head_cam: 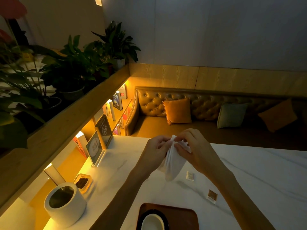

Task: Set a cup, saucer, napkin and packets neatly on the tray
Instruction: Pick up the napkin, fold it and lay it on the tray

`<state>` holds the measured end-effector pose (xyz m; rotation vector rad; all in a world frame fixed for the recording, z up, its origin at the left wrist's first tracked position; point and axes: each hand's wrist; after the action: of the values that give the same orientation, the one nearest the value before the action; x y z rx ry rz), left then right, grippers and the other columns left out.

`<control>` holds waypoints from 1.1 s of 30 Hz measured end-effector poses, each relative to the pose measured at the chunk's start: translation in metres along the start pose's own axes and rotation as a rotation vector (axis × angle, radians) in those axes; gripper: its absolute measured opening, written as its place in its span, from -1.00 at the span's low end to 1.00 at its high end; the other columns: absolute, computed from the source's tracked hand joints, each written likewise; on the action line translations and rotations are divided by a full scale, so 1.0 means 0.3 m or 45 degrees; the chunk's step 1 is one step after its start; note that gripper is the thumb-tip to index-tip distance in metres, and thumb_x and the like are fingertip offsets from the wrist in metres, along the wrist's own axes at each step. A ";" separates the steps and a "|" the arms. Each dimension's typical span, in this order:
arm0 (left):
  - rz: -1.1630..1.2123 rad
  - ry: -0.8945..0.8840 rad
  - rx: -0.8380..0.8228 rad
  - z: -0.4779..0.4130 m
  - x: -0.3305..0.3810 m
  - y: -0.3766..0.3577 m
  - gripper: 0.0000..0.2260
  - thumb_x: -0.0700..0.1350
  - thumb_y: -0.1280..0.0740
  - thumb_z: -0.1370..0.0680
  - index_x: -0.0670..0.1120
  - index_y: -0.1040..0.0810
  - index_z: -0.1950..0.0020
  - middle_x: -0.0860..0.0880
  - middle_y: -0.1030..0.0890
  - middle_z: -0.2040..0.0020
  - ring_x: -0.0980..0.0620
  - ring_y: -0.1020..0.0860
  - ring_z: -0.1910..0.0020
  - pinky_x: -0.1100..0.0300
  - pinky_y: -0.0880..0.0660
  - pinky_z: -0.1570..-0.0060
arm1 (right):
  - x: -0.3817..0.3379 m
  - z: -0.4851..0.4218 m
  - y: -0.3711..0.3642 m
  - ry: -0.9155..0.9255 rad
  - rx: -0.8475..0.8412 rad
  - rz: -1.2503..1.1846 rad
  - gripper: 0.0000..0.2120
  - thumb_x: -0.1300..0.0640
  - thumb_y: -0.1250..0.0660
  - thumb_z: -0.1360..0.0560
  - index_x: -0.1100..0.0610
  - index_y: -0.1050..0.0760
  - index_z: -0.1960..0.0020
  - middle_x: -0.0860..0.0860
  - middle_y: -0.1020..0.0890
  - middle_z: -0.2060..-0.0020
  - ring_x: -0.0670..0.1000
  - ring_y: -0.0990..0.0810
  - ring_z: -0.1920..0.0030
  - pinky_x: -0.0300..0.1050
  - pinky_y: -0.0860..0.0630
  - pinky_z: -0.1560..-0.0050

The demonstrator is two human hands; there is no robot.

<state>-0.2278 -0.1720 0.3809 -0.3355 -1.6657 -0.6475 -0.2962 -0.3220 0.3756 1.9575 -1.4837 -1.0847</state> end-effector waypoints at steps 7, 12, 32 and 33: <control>-0.035 -0.025 -0.004 0.003 -0.005 -0.001 -0.78 0.02 -0.25 -0.61 -0.02 -0.57 -0.18 0.10 -0.59 0.04 0.09 -0.60 0.00 0.15 -0.56 -0.07 | 0.015 -0.007 0.013 -0.021 0.037 -0.112 -0.68 -0.06 -0.36 -0.40 0.19 -0.57 0.04 0.12 -0.64 0.16 0.01 -0.60 0.24 -0.10 -0.63 0.23; -0.023 -0.023 0.002 0.002 -0.015 0.005 -0.84 0.03 -0.24 -0.61 0.04 -0.58 -0.10 0.16 -0.59 0.11 0.12 -0.60 0.06 0.23 -0.56 0.01 | -0.003 -0.014 0.012 -0.017 0.120 -0.124 -0.72 -0.03 -0.36 -0.40 0.20 -0.57 0.08 0.10 -0.65 0.21 -0.01 -0.60 0.28 -0.15 -0.60 0.28; 0.713 0.305 -0.133 -0.008 -0.060 0.048 -0.69 -0.18 -0.34 -0.55 -0.04 -0.47 -0.29 -0.08 -0.63 -0.18 -0.12 -0.65 -0.08 0.10 -0.65 0.14 | 0.095 0.100 -0.037 -1.205 -0.341 -1.811 -0.21 -0.29 -0.35 -0.30 0.22 -0.40 -0.34 0.23 -0.60 -0.17 0.20 -0.63 -0.10 0.11 -0.64 0.01; 0.694 0.329 -0.108 -0.007 -0.070 0.045 -0.68 -0.19 -0.33 -0.56 -0.05 -0.45 -0.31 -0.09 -0.62 -0.20 -0.13 -0.63 -0.11 0.09 -0.66 0.12 | 0.102 0.114 -0.042 -1.173 -0.288 -1.792 -0.32 -0.20 -0.26 -0.39 0.23 -0.40 -0.34 0.25 -0.58 -0.19 0.23 -0.62 -0.14 0.11 -0.62 -0.02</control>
<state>-0.2143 -0.1595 0.3637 -0.7057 -1.2260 -0.3325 -0.3128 -0.3434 0.3364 2.3278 0.1250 -2.7872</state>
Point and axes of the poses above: each hand's wrist, its own z-axis away from the middle knuckle, its own y-axis out of the back of the hand, x = y × z
